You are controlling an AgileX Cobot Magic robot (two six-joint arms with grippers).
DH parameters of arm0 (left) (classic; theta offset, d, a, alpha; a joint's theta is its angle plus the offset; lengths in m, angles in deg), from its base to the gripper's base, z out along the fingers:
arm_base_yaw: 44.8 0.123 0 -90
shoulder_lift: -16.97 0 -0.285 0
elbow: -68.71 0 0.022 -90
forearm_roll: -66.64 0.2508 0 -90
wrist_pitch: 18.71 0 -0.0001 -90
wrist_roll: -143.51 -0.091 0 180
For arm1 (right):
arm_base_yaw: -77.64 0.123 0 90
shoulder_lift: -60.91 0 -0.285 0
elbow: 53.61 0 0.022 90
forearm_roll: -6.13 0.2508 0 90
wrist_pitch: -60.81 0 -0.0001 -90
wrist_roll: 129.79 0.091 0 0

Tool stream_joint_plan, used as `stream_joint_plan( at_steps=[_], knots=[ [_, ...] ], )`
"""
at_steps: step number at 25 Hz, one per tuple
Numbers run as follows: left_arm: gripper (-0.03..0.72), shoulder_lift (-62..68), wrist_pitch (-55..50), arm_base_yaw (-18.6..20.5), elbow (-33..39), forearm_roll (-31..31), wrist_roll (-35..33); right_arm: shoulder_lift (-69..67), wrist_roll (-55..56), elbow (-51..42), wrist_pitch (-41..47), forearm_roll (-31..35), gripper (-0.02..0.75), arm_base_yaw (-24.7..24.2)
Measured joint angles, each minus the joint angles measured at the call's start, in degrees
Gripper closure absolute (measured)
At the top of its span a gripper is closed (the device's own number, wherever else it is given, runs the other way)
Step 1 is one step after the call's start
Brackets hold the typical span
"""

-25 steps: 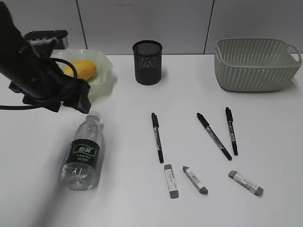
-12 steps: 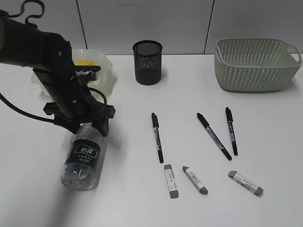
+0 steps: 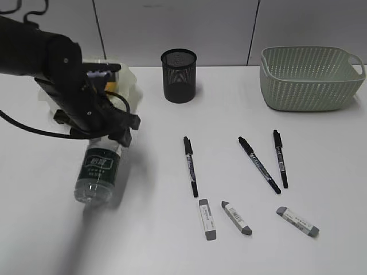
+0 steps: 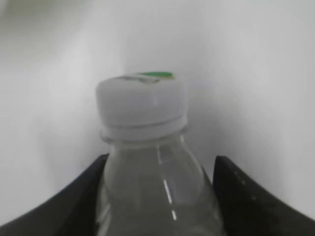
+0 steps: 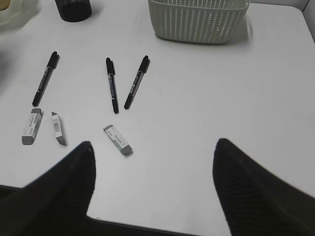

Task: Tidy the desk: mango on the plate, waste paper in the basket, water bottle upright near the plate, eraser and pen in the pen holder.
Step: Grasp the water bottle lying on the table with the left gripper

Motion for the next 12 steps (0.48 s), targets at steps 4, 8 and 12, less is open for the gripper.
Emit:
stream_joint_plan(
  at_steps=[4, 8, 12],
  knots=[
    [0.232, -9.24, 11.63, 0.0, 8.96, 2.12, 0.0, 0.0, 0.0, 0.0, 0.0, 0.02, 0.155, 0.0],
    [0.232, -19.81, 36.29, 1.17, 27.63, 5.32, -0.01, 0.0, 0.0, 0.0, 0.0, 0.02, 0.155, 0.0],
    [0.232, -23.5, 59.94, 6.58, 41.75, 5.51, -3.52, 0.0, 0.0, 0.0, 0.0, 0.02, 0.155, 0.0]
  ],
)
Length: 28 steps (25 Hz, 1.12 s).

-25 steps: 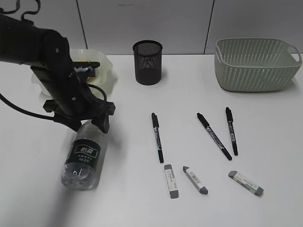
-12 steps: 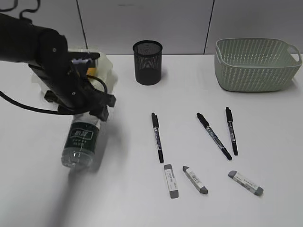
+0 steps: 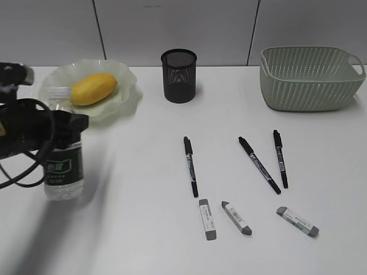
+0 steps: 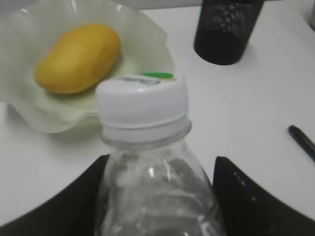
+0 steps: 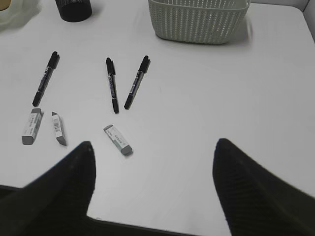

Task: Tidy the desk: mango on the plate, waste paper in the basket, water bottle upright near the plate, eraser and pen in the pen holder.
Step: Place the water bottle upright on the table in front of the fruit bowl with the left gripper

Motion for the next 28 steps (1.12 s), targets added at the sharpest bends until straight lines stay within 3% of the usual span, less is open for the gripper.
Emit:
stream_joint_plan(
  at_steps=[6, 9, 15, 28],
  knots=[
    [0.232, 0.79, 12.88, 9.63, 3.46, 0.0, -4.5, 0.0, 0.0, 0.0, 0.0, 0.0, 0.155, 0.0],
    [0.232, 3.08, 23.39, 12.18, 3.46, -0.1, -8.05, 0.0, 0.0, 0.0, 0.0, 0.0, 0.155, 0.0],
    [0.232, 11.76, 39.48, 12.71, 3.46, -0.04, -10.7, 0.0, 0.0, 0.0, 0.0, 0.0, 0.155, 0.0],
    [0.232, 22.28, 47.7, 12.71, 2.8, 0.31, -11.28, 0.0, 0.0, 0.0, 0.0, 0.0, 0.155, 0.0]
  ],
)
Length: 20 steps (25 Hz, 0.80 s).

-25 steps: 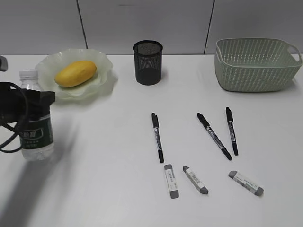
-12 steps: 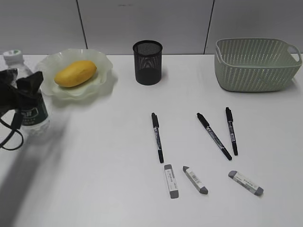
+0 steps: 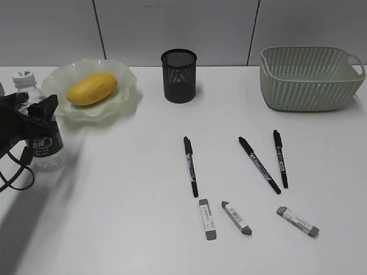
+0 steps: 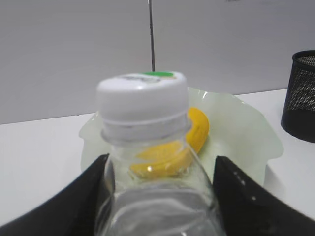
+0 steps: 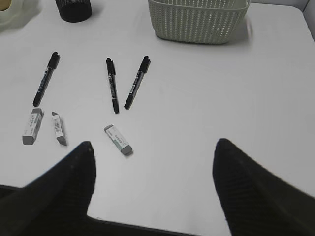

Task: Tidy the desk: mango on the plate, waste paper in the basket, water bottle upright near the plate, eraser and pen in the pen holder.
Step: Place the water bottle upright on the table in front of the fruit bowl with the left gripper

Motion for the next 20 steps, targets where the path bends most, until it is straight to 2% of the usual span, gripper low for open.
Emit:
stream_joint_plan(
  at_steps=[5, 11, 17, 20],
  knots=[
    [0.183, 0.04, 0.0, 0.0, 0.0, 0.17, 0.0, 0.0, 0.39, 0.0, 0.0, -0.18, 0.155, 0.0],
    [0.082, -1.5, -3.71, 0.0, 0.17, 0.42, 0.0, 0.0, 1.28, 0.0, 0.0, -0.73, 0.179, 0.0],
    [0.07, -9.05, -3.76, 0.0, 1.07, 2.16, 0.0, 0.0, 1.39, 0.0, 0.0, -0.84, 0.239, 0.0],
    [0.081, -17.05, -5.91, 0.0, 2.34, 0.91, 0.95, 0.0, 1.5, 0.0, 0.0, -0.85, 0.248, 0.0]
  ],
)
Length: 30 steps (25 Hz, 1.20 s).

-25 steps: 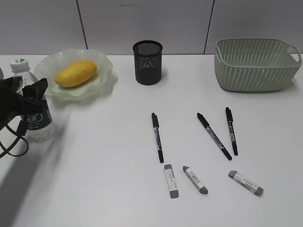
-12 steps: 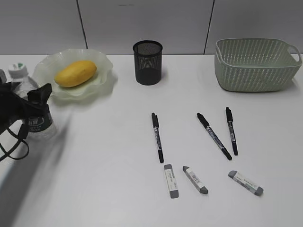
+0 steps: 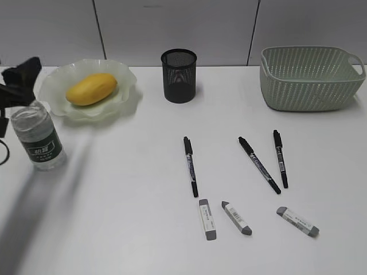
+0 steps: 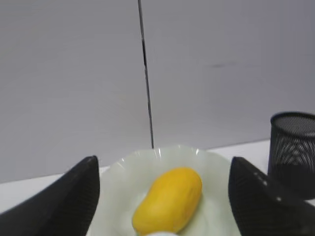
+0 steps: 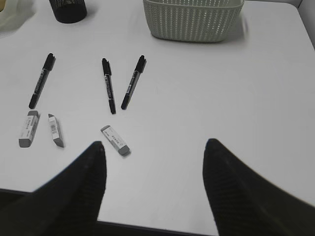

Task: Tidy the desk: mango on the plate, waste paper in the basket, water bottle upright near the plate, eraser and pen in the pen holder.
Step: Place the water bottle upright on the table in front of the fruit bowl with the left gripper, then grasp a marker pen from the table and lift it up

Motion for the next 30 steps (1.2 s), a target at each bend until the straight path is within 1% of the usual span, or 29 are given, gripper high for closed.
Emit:
stream_joint_plan(
  at_steps=[2, 3, 7, 9, 13, 16, 19, 22, 27, 30],
  knots=[
    [0.103, -6.62, -8.06, 0.0, -0.07, -1.59, 2.31, 0.0, 0.0, 0.0, 0.0, -0.06, 0.251, 0.0],
    [0.113, -10.53, -13.98, 0.0, -0.48, -2.01, 3.21, 0.0, 0.0, 0.0, 0.0, -0.06, 0.251, 0.0],
    [0.151, -26.15, -42.51, 0.0, -4.31, -2.36, 4.51, 0.0, 0.0, 0.0, 0.05, -0.1, 0.252, 0.0],
    [0.177, -33.3, -60.72, 0.0, -7.18, -2.64, 4.51, 0.0, 0.02, 0.0, 0.05, -0.1, 0.252, 0.0],
    [0.197, -47.97, -86.5, 0.0, -10.95, -3.23, 4.63, 0.0, 0.06, 0.0, 0.05, -0.1, 0.252, 0.0],
    [0.2, -58.94, -103.13, 0.0, -11.49, -3.29, 4.67, 0.0, 0.06, 0.0, 0.01, -0.1, 0.252, 0.0],
    [0.201, -67.73, -116.32, 0.0, -11.51, -3.29, 4.61, 0.0, 0.06, 0.0, 0.01, -0.1, 0.252, 0.0],
    [0.201, -75.5, -123.09, 0.0, -11.36, -3.24, 3.29, 0.0, 0.06, 0.0, 0.01, -0.1, 0.253, 0.0],
    [0.207, -85.87, -127.13, 0.0, -7.78, -3.49, 1.42, 0.0, 0.06, 0.0, -0.32, -0.05, 0.253, 0.0],
    [0.225, -90.92, -127.79, 0.0, -7.34, -3.54, 1.42, -3.54, -0.27, 0.23, -0.76, 0.87, 0.253, 0.0]
  ],
)
